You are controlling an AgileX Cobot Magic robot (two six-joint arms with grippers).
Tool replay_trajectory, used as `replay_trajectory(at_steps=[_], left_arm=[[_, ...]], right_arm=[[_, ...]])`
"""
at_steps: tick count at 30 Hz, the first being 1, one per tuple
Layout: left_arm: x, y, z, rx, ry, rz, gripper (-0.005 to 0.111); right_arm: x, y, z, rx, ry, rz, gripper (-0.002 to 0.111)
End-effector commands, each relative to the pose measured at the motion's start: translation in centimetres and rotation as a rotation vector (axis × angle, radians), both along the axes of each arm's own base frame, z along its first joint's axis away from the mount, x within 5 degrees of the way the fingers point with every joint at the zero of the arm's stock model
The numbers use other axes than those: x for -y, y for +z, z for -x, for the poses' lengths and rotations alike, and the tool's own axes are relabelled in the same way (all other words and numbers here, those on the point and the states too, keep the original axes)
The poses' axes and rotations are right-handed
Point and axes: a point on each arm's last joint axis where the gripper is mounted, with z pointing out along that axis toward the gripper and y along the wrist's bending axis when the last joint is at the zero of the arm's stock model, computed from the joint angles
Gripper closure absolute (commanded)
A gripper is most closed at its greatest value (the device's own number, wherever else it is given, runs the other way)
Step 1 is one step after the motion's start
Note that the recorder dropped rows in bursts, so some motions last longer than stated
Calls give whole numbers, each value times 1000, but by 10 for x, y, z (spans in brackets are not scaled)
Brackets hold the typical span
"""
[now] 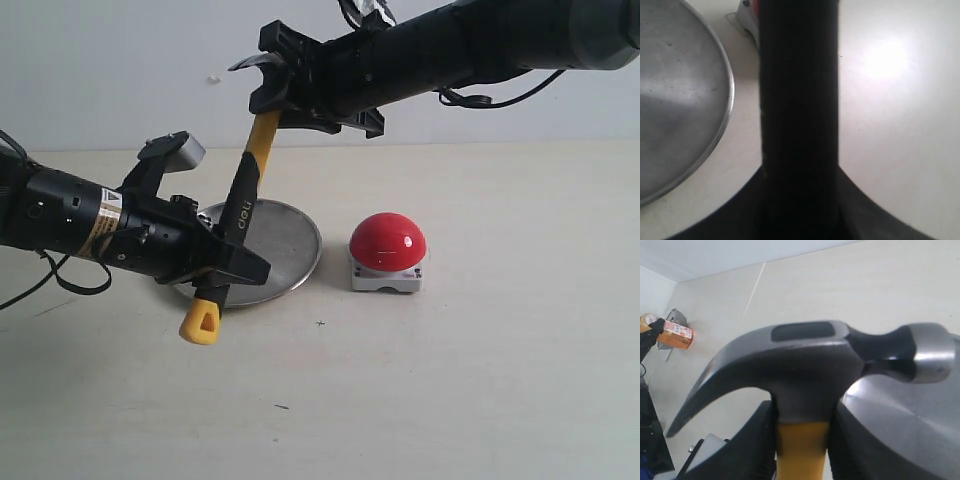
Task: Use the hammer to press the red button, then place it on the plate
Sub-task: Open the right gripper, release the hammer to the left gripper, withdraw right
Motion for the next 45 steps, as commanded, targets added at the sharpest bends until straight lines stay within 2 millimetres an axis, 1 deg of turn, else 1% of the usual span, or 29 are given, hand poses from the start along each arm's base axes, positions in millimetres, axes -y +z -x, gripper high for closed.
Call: replay_trajectory(at_steps=[1, 5, 7, 12, 20, 27, 32, 34, 37, 40, 43, 45], left_arm=[[-2, 12, -1, 43, -8, 21, 107], [-7, 13, -4, 32, 4, 37, 107], [-8, 13, -4, 28, 4, 42, 107], [-9, 13, -4, 29, 5, 42, 107], [-8, 14, -5, 25, 22, 54, 107], [-8, 14, -5, 25, 24, 54, 107], [-9, 13, -6, 30, 37, 49, 107], [-9, 13, -6, 32, 38, 47, 107], [-10, 13, -7, 33, 42, 46, 107], [-10, 13, -7, 34, 43, 45, 107], [-10, 13, -7, 34, 45, 43, 107], [-10, 13, -7, 33, 45, 42, 107]], right_arm=[[2, -1, 1, 11, 16, 59, 83], [4, -6, 2, -14, 19, 113, 73], [5, -8, 4, -30, 32, 140, 70], [7, -11, 5, -54, 39, 169, 66], [4, -12, 14, -107, 116, 175, 62], [8, -17, 18, -156, 140, 237, 54], [8, -7, 23, -149, 160, 232, 54], [8, 1, 26, -136, 163, 229, 54], [9, 9, 32, -129, 184, 231, 54], [12, 18, 40, -128, 221, 270, 54], [17, 34, 51, -107, 254, 328, 54], [21, 50, 60, -69, 263, 347, 54]])
